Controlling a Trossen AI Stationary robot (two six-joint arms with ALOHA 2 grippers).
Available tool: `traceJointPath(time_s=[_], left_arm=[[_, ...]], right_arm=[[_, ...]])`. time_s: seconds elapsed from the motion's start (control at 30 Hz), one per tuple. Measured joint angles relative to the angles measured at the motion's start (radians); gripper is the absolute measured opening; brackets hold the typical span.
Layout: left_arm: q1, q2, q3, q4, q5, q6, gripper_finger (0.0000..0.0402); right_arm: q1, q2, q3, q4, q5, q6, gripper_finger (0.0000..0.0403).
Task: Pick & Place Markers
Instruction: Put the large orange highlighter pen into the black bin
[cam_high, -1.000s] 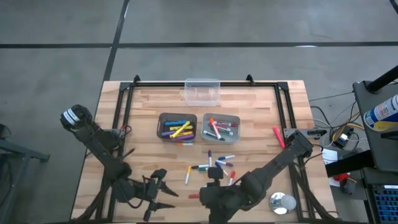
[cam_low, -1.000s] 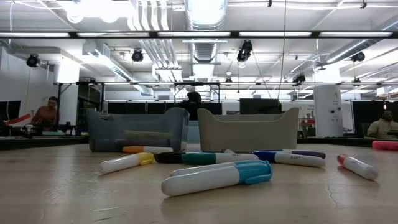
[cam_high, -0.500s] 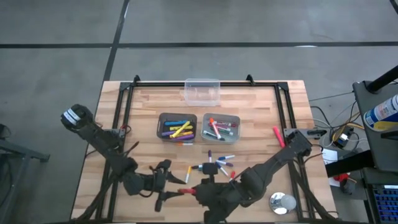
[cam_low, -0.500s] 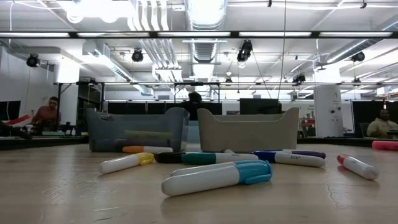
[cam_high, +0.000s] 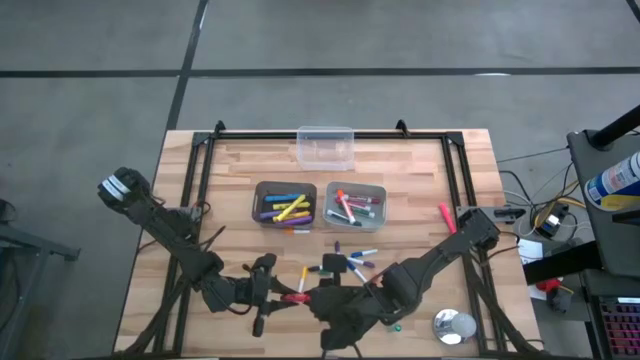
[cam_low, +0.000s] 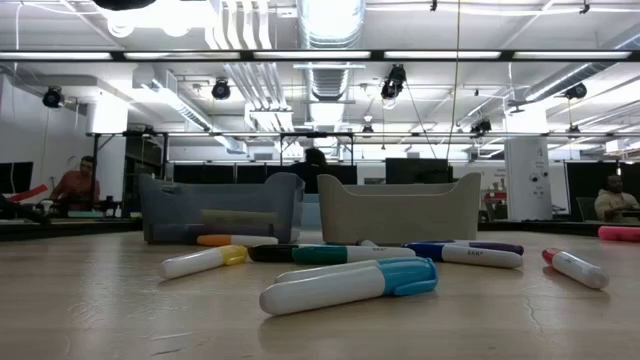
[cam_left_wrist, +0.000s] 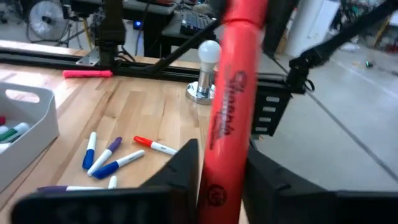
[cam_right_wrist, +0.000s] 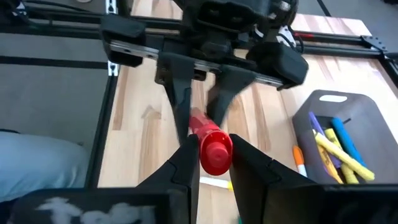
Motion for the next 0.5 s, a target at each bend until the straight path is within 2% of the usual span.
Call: traceJointPath(time_s=[0.07,0.27,0.37,0.5], left_arm=[[-0.001,-0.006,0.000,-0.009,0.006,0.024,0.0057],[0.011,-0.042,0.000,-0.100,-0.029,0.020,0.0055],[0.022,-0.070,0.001,-0.211,-0.093,-0.020,0.0067],[0.049,-0.095,0.001,-0.421,-0.260,-0.124,0.0074]], right_arm=[[-0.002,0.000,-0.003,-0.005,-0.003,0.004,0.0064],[-0.002,0.000,-0.011,-0.039,0.018,0.031,0.0104],[0.004,0.000,0.000,-0.108,0.020,0.077,0.0135],[0.024,0.000,0.012,-0.180,-0.009,0.204,0.0161]])
